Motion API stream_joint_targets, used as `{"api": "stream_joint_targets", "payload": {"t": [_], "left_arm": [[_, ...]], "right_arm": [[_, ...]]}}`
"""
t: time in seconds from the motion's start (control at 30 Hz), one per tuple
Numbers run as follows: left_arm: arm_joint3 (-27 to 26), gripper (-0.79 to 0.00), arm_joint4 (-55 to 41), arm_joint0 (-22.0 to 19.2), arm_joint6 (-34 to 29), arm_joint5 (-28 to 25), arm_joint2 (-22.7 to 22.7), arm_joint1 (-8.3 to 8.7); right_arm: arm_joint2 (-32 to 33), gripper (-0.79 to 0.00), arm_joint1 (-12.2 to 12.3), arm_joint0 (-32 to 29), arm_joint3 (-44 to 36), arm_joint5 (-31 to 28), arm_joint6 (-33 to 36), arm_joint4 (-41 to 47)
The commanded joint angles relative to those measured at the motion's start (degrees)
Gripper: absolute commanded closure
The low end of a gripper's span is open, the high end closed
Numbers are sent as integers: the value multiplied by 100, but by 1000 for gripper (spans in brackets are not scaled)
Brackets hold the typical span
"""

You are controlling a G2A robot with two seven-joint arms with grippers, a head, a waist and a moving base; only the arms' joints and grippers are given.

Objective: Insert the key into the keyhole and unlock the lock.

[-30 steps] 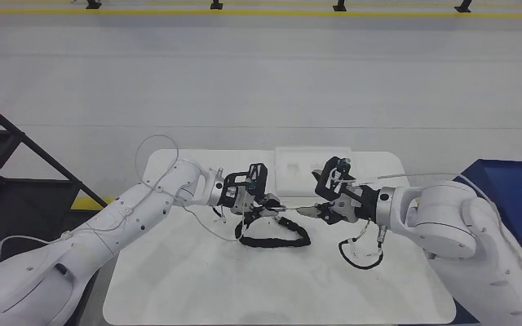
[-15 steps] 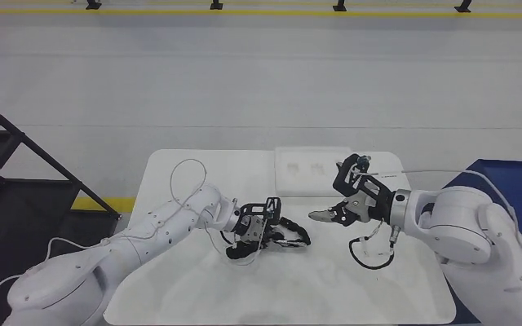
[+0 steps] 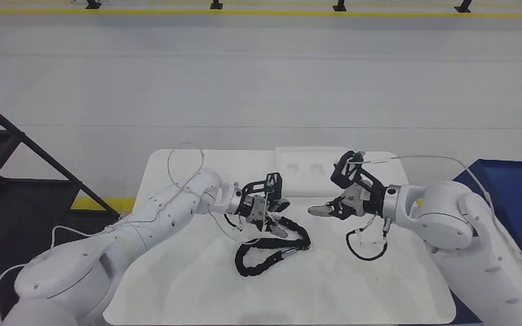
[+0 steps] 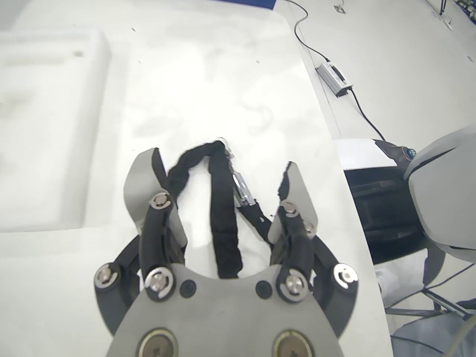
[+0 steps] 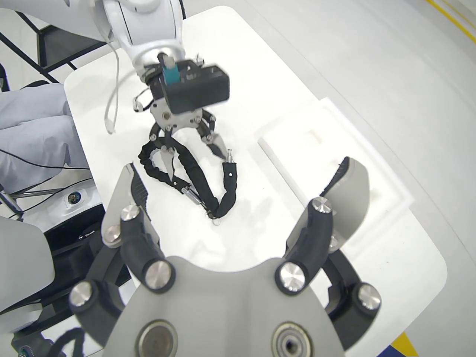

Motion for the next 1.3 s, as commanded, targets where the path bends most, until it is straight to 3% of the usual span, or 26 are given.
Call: {"api": "stream_joint_targets", "payload": {"t": [0.0, 0.27, 0.47, 0.63, 1.0, 1.27], "left_arm": [[-101, -785, 91, -258, 337, 0, -25, 141], [-408, -785, 414, -1119, 1380, 0, -82, 715], [-387, -785, 300, -1618, 1795, 0, 6, 927], [-140, -785, -130, -1877, 1501, 0, 6, 883], [388, -785, -1291, -2128, 244, 0, 6, 518], [456, -784, -1387, -2162, 167, 0, 6, 465]], "right_arm": [[-34, -785, -10, 109, 204, -160, -61, 24], [-237, -785, -83, 840, 1105, -1154, -400, 270], [-506, -785, -173, 1682, 1905, -1941, -535, 494], [-700, -785, -227, 2297, 2437, -2264, -422, 702], [-1164, -785, -325, 3477, 3435, -2577, -121, 1170], [-1342, -785, -341, 3665, 3578, -2615, -158, 1125]]}}
